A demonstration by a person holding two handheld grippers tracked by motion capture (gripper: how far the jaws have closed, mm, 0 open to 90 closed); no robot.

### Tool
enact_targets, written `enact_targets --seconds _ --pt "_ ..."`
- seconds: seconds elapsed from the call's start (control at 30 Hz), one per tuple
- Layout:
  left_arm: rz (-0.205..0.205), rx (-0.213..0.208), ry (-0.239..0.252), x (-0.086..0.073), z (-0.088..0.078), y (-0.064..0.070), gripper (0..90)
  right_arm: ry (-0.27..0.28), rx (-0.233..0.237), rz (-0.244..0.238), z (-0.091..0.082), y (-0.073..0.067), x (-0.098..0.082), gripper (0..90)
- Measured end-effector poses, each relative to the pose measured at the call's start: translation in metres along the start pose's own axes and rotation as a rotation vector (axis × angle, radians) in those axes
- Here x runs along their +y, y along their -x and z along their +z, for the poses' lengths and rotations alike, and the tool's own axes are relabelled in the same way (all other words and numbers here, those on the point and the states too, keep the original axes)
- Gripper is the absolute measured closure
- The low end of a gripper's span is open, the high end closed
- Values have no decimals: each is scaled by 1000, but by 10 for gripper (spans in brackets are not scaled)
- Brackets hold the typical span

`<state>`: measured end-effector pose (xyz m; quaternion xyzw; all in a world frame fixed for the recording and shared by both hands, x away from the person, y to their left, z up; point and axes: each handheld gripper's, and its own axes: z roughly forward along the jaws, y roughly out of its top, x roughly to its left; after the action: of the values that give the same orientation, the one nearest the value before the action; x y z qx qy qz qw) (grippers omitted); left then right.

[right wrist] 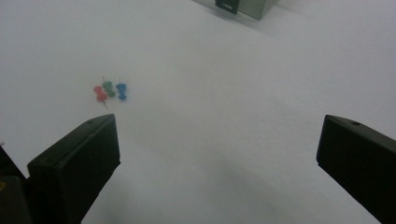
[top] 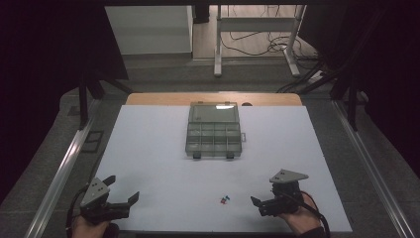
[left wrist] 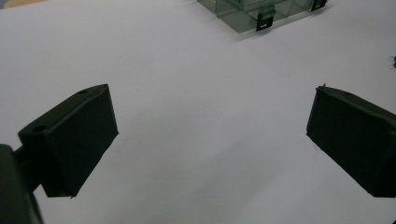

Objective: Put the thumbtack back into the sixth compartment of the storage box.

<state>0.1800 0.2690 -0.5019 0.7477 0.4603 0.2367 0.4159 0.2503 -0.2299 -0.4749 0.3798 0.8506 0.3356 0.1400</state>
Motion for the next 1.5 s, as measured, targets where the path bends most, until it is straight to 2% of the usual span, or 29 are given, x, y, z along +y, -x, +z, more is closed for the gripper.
enact_targets --seconds 0.27,0.4,0.7,0.87,1.07,1.13,1.2,1.23,1.27,1.3,1.4,1.43,1.5 --pt "2 -1 -1 1 1 0 25 -32 -1 -25 12 -7 9 0" --pt "2 -2 -2 1 2 0 25 -67 -16 -39 22 -9 16 0" --pt "0 -4 -2 1 2 0 26 -114 1 -42 36 -12 26 0" --pt "3 -3 -3 2 2 0 26 -136 0 -65 42 -16 32 0" --pt "2 -4 -3 2 2 -1 26 -161 5 -97 51 -22 37 50" --pt "1 -5 -2 2 2 -1 25 -174 17 -112 55 -25 40 106" --pt "2 -5 -2 2 2 -1 26 -178 22 -116 56 -26 41 124" --pt "4 -6 -3 2 3 -1 25 -188 32 -126 58 -29 43 176" --pt "4 -6 -3 2 3 -1 25 -188 32 -126 58 -29 43 176" --pt "4 -6 -4 2 3 0 26 -198 44 -132 60 -32 44 235" --pt "6 -6 -5 2 3 -1 26 -211 68 -141 63 -35 46 335" --pt "6 -6 -5 2 3 -1 26 -211 68 -141 63 -35 46 335" --pt "6 -6 -5 2 3 -1 26 -228 87 -148 66 -38 48 428"
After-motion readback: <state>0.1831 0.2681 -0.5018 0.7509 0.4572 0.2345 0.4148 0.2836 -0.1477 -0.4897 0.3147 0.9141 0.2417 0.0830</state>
